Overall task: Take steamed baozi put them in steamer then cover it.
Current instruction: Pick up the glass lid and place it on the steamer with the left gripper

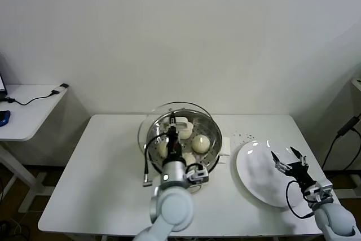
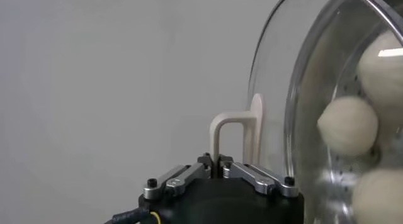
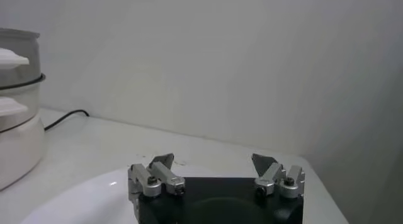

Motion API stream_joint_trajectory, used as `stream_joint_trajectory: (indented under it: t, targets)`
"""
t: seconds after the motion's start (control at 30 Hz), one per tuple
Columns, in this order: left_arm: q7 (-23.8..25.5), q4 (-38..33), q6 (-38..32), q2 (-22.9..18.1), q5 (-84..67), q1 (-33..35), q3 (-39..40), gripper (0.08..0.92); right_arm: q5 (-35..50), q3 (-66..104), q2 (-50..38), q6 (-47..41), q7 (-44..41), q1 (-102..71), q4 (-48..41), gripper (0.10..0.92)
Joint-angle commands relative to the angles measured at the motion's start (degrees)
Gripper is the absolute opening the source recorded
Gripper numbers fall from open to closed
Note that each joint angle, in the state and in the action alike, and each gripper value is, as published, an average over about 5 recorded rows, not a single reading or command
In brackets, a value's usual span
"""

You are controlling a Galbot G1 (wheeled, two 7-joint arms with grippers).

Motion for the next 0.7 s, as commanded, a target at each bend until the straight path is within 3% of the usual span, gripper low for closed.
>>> stream_joint_trajectory:
  t: [0.03,0.7]
  targets:
    - [-0.8,8.9,2.3,-6.0,1.0,-2.4,3.3,0.141,0.0,0.8,-0.3,0.4,-0.4,-0.3,-0.5,0.823]
    - [-2.3,10.1,1.8,-4.7,1.7,-0.8,-0.5,0.141,-0.2,0.5,-0.3,0.9,-1.1,0.2,-1.4,0.823]
